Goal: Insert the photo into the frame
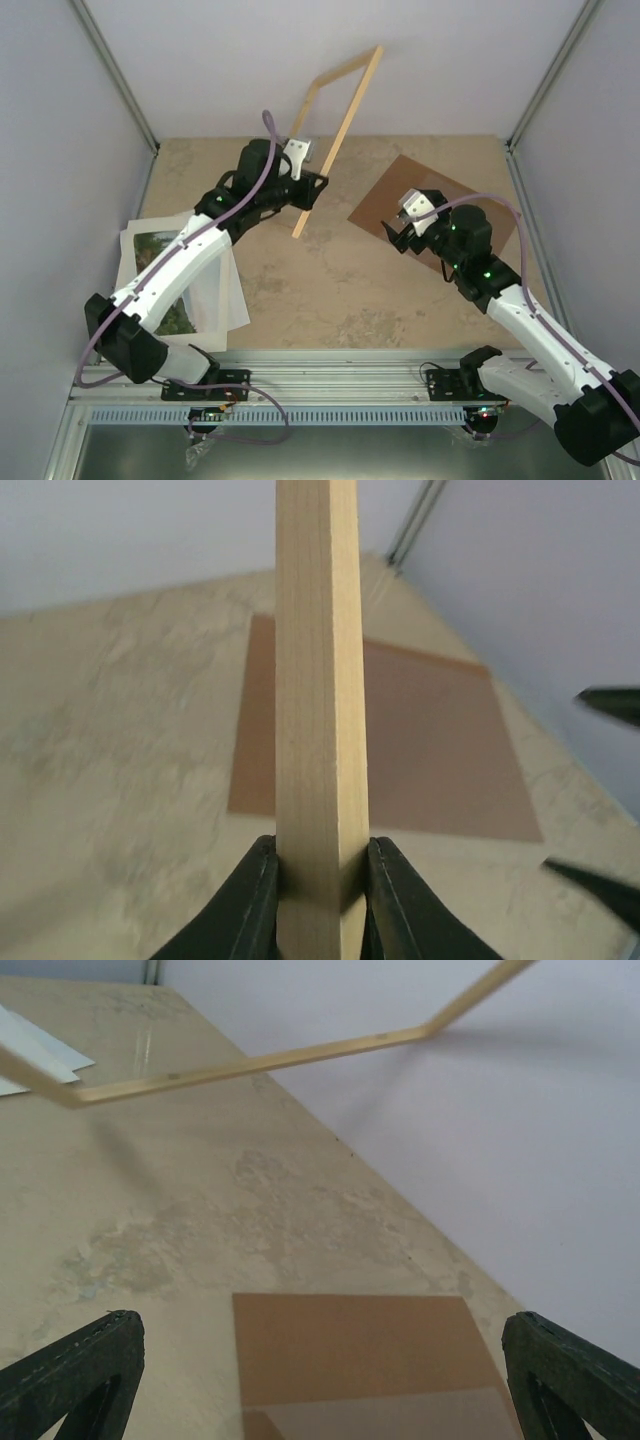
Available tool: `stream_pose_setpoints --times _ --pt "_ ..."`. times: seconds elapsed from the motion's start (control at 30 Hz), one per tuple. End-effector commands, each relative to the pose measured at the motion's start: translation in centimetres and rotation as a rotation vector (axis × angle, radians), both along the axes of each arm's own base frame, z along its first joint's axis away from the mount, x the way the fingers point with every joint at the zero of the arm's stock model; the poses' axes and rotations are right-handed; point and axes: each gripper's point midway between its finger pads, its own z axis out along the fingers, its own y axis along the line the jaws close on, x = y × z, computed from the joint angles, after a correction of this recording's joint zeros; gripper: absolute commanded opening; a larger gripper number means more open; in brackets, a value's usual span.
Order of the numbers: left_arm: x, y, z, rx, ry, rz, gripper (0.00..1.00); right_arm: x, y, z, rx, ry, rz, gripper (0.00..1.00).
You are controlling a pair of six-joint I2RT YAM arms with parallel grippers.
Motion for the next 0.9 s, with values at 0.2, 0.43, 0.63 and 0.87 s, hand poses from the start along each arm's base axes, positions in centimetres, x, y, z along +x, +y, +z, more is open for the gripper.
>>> stream_pose_setpoints --times 0.2,0.43,0.63,0.87 --pt "-2.4 4.3 -8.2 0.169 0.322 0.289 0.0 -0.1 -1.6 -1.5 0.076 0.136 -0.057 0.98" --pt "-0.3 0.9 -14.4 0.256 0.445 0.308 0.0 0.9 -2.9 -4.5 0.149 0.323 -0.134 0.98" --pt "1.3 -2.0 -21.3 0.314 0.593 0.322 0.0 2.5 -5.9 -7.0 0.192 0.465 -0.247 0.98" --pt "1.4 -5.5 -27.1 0.292 0.747 0.296 0.0 3.3 -8.8 -10.3 0.221 0.605 -0.318 0.96"
